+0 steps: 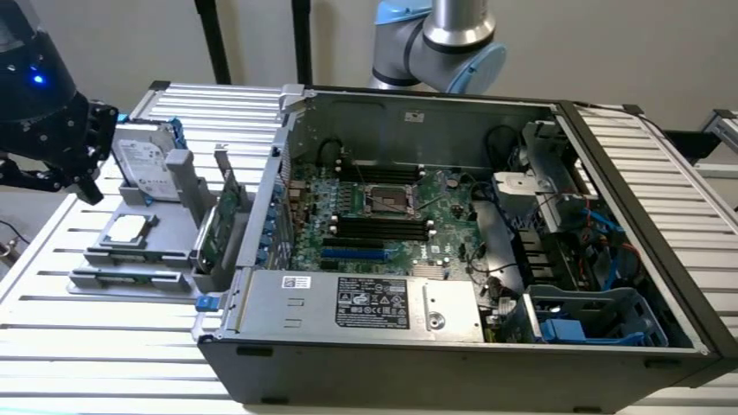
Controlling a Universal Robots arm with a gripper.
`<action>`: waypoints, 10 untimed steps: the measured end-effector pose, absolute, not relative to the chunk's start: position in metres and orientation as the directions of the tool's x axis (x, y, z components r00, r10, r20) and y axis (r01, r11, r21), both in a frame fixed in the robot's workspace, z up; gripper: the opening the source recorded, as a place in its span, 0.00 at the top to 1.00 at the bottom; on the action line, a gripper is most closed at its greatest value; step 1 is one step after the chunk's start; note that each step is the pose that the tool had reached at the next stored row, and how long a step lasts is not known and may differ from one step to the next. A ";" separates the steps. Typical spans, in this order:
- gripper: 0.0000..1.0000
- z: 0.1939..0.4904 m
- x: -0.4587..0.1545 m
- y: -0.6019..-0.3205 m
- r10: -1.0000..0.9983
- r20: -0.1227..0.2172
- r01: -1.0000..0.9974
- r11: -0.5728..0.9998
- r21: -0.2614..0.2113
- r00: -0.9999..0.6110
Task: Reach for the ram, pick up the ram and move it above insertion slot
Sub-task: 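Pick up the ram and move it above insertion slot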
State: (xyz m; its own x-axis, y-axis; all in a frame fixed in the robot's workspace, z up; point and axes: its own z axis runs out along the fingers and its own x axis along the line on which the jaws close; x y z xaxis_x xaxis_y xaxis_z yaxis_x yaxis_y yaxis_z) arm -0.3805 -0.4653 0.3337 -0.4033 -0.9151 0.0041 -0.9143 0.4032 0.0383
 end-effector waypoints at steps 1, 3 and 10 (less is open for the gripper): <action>0.89 0.334 -0.380 -0.465 -0.922 0.004 -0.921 0.387 0.038 -0.387; 0.89 0.333 -0.380 -0.465 -0.935 0.004 -0.935 0.353 0.038 -0.353; 0.89 0.333 -0.380 -0.465 -0.973 0.004 -0.972 0.232 0.038 -0.232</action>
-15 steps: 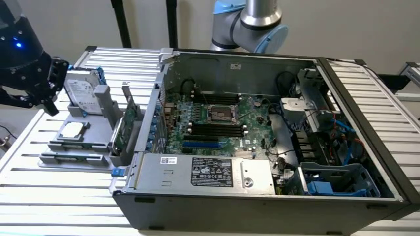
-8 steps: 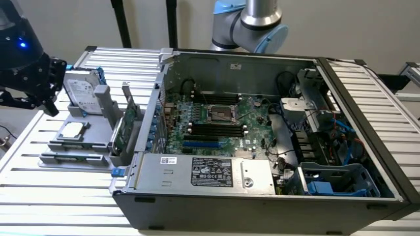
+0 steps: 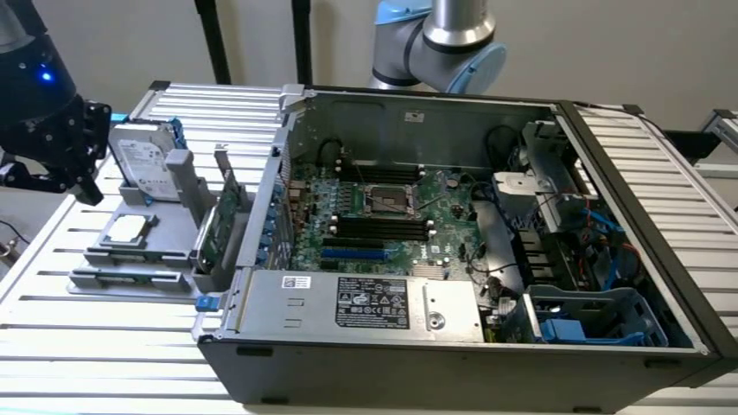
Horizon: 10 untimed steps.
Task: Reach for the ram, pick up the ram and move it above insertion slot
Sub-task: 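Pick up the ram and move it above insertion slot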
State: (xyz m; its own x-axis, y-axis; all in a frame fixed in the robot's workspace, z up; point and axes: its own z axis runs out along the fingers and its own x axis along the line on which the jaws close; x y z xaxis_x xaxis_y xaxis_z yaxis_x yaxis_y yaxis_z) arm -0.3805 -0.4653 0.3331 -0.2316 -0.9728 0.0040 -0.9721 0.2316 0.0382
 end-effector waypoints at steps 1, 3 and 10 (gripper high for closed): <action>0.89 0.333 -0.380 -0.465 -0.977 0.004 -0.976 0.214 0.038 -0.214; 0.89 0.333 -0.380 -0.465 -0.984 0.004 -0.983 0.179 0.038 -0.179; 0.82 0.333 -0.380 -0.465 -0.986 0.004 -0.985 0.165 0.038 -0.165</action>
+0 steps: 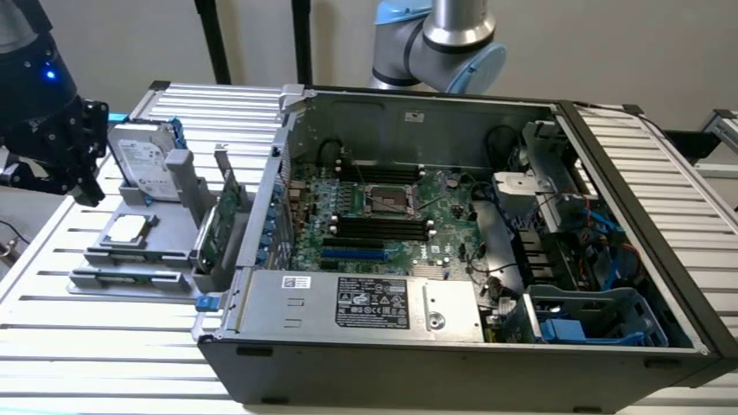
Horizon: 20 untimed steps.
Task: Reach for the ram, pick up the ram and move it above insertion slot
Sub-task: 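Pick up the ram and move it above insertion slot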
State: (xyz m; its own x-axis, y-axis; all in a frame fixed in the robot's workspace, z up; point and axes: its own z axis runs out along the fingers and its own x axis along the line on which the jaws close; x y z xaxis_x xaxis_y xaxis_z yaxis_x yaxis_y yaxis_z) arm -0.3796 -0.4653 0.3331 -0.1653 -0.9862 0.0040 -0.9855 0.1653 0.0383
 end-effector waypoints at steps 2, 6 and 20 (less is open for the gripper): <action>0.76 0.333 -0.380 -0.465 -0.986 0.004 -0.986 0.165 0.038 -0.165; 0.64 0.327 -0.380 -0.465 -0.986 0.004 -0.986 0.164 0.038 -0.164; 0.64 0.302 -0.380 -0.471 -0.988 0.004 -0.987 0.157 0.038 -0.157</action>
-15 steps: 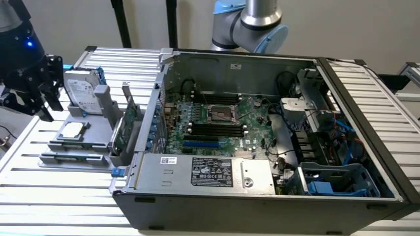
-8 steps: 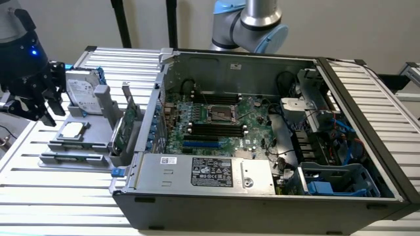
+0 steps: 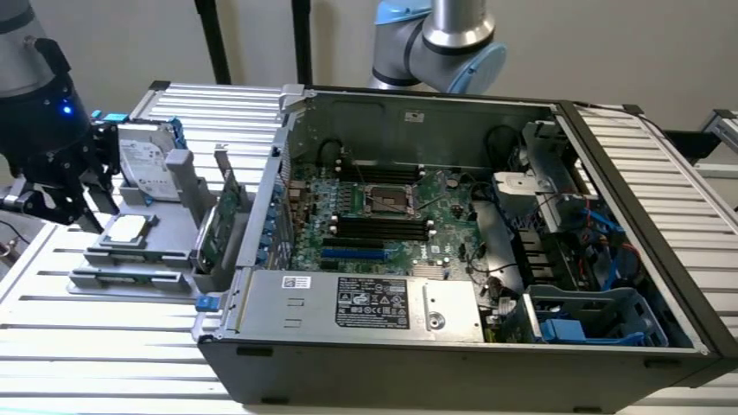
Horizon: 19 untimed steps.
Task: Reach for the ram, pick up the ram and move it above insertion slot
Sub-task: 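Pick up the ram and move it above insertion slot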
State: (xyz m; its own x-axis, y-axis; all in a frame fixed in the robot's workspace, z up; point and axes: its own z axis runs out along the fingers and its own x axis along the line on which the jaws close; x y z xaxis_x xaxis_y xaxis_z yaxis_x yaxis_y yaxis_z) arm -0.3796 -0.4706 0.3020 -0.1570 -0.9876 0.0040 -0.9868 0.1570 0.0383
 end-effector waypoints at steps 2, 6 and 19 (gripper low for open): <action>0.64 0.298 -0.380 -0.472 -0.988 0.004 -0.987 0.156 0.038 -0.156; 0.64 0.291 -0.380 -0.474 -0.988 0.004 -0.987 0.154 0.038 -0.154; 0.64 0.267 -0.380 -0.477 -0.990 0.004 -0.989 0.140 0.038 -0.140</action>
State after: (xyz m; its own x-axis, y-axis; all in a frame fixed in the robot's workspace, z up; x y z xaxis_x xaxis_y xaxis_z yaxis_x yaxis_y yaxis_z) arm -0.3796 -0.4769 0.2674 -0.1396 -0.9902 0.0040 -0.9895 0.1397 0.0383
